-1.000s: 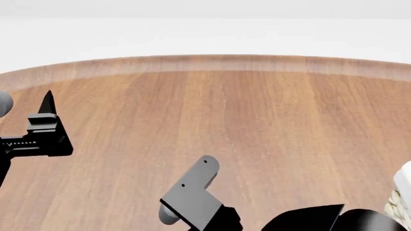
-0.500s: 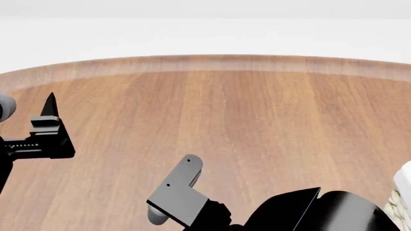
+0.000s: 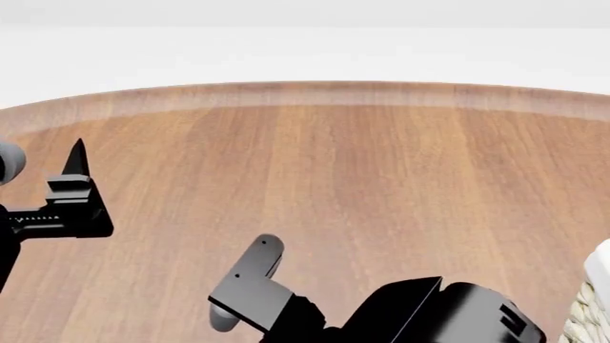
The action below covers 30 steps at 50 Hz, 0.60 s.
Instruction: Pick the milk and place it in the basket.
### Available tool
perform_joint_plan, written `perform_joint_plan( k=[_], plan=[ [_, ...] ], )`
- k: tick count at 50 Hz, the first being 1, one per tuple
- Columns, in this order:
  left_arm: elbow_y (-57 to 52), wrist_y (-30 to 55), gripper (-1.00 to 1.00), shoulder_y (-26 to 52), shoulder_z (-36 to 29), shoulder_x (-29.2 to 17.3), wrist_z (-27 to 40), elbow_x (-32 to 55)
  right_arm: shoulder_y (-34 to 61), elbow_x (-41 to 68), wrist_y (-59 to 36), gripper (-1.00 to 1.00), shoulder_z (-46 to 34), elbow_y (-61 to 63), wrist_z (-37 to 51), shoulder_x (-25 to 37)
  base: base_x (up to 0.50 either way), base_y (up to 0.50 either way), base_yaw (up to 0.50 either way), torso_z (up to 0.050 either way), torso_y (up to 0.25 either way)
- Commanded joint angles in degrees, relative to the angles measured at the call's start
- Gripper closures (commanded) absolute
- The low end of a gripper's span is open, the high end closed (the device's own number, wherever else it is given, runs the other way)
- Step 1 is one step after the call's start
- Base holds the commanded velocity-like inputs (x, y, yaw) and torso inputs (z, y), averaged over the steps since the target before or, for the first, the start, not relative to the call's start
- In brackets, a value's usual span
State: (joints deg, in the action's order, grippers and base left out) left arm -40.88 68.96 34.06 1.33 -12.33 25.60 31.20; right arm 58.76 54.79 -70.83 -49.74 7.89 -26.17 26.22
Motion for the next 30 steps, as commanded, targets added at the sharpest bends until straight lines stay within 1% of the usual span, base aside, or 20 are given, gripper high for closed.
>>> perform_joint_plan(
  k=[1, 30],
  plan=[
    [-0.09, -0.08, -1.0, 0.01, -0.13, -0.17, 0.34, 0.53, -0.03, -2.99, 4.13, -1.0, -3.21, -3.75, -3.42, -1.72, 0.0, 0.0, 0.0, 0.0, 0.0],
    [-0.3, -0.05, -1.0, 0.1, -0.22, -0.47, 1.32, 2.06, 0.07, -4.53, 7.32, -1.0, -6.61, -6.91, -7.09, -4.21, 0.0, 0.0, 0.0, 0.0, 0.0]
  ],
)
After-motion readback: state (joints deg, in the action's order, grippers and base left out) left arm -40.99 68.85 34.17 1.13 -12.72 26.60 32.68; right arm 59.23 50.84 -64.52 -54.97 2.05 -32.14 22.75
